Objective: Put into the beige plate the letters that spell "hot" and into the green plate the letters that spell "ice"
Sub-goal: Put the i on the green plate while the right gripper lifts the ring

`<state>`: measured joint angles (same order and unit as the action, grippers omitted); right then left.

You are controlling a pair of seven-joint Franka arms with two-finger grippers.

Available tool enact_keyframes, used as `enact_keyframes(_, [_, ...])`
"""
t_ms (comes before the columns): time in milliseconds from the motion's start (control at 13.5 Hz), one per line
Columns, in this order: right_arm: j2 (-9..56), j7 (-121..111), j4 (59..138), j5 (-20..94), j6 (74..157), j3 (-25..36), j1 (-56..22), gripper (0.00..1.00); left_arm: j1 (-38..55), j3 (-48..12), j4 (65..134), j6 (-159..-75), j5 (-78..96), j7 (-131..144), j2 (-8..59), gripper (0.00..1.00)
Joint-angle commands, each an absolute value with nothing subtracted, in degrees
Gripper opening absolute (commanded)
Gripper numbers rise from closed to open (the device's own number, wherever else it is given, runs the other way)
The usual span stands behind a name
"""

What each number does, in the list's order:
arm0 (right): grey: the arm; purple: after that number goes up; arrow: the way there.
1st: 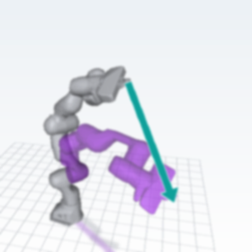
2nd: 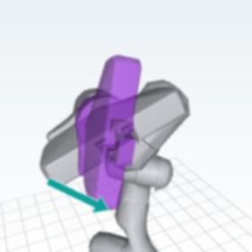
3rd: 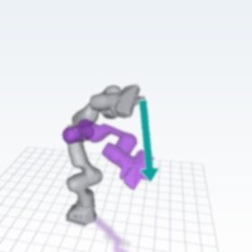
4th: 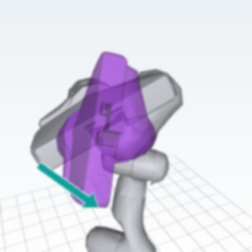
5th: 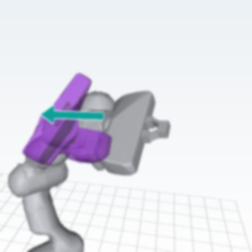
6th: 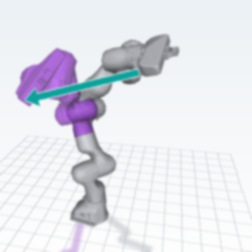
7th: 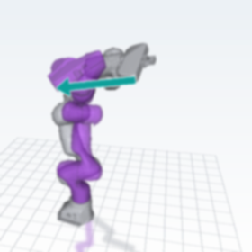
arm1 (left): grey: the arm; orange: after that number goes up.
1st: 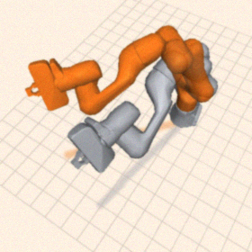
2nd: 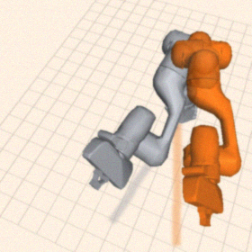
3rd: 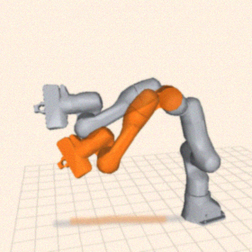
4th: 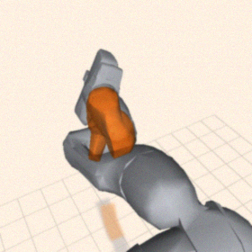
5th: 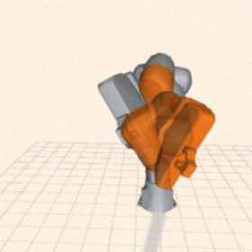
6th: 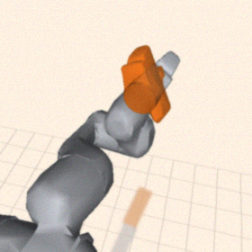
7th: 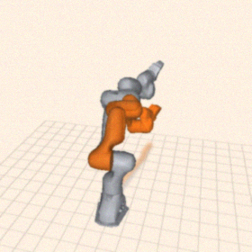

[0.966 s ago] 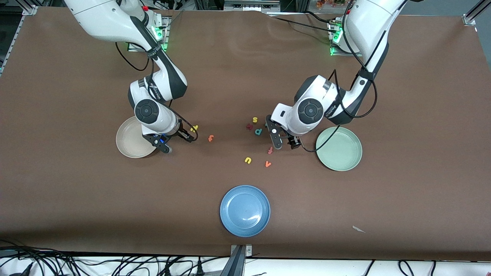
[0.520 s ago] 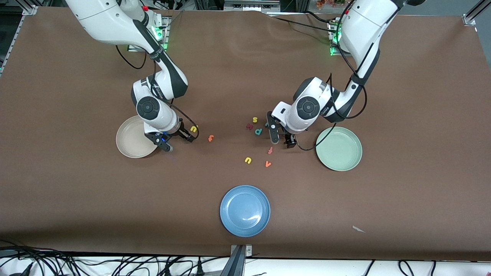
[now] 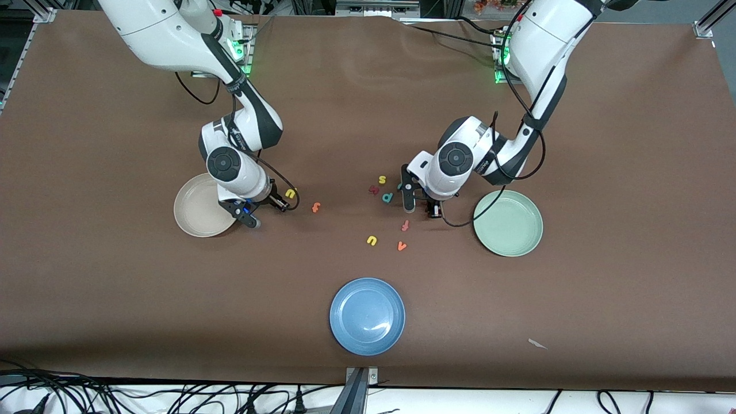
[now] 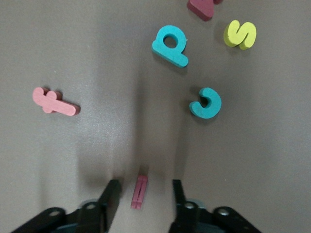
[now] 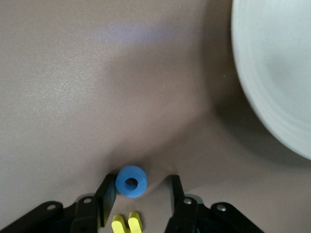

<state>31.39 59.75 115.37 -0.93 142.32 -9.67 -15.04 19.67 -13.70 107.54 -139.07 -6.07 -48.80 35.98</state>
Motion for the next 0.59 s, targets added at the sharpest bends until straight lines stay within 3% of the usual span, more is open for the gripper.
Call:
enact_keyframes(0, [31.46, 60.38, 115.84, -0.97, 143.26, -9.67, -15.38, 0.51, 20.39, -13.45, 106.53, -139.83, -7.73, -48.17, 36.91, 0.33])
enact_keyframes(372, [32.26, 60.38, 115.75, -0.88, 144.4, -9.67, -16.08, 0.5, 21.44, -12.92, 106.7, -139.83, -11.16, -44.31, 37.53, 0.33])
enact_keyframes(446, [32.26, 60.38, 115.75, -0.88, 144.4, -9.67, -16.08, 0.5, 21.53, -12.83, 106.7, -139.83, -11.77, -43.6, 37.62, 0.2])
enact_keyframes(520, [32.26, 60.29, 115.75, -0.97, 144.32, -9.67, -16.08, 0.45, 21.19, -12.92, 106.61, -139.75, -12.82, -43.42, 37.53, 0.16])
